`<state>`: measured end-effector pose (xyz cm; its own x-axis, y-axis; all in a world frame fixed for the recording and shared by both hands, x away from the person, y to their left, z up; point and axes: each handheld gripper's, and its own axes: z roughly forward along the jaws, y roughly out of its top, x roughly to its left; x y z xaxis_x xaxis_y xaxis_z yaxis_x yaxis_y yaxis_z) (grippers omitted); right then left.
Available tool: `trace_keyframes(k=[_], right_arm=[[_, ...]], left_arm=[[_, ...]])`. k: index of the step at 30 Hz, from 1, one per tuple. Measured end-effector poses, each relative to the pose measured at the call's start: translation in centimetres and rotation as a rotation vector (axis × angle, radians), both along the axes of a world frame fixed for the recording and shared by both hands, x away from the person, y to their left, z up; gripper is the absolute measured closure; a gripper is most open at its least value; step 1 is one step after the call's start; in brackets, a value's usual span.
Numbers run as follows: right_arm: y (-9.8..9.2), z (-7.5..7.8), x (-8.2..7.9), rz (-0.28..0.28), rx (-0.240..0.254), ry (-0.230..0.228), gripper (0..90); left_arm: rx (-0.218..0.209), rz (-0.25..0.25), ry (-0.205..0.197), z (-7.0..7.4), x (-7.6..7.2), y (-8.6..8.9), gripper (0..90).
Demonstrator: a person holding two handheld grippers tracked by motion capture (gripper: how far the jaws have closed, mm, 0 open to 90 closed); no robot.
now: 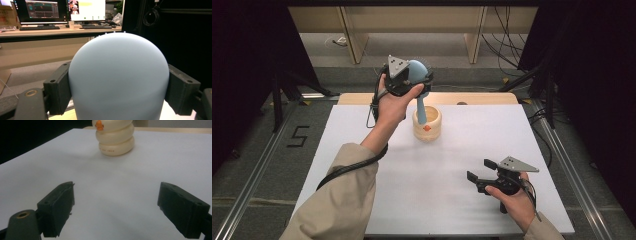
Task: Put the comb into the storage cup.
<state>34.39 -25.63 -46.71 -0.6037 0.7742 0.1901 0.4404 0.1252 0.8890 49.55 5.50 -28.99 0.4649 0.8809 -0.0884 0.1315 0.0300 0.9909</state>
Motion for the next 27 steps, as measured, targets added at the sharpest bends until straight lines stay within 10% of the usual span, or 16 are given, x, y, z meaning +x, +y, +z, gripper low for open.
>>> trace_keyframes(k=[27], right_arm=[[-0.2, 0.1, -0.1, 0.013, -0.020, -0.013, 15.0]], left_arm=[[-0.011, -0.003, -0.021, -0.4, 1.1, -0.2, 19.6]])
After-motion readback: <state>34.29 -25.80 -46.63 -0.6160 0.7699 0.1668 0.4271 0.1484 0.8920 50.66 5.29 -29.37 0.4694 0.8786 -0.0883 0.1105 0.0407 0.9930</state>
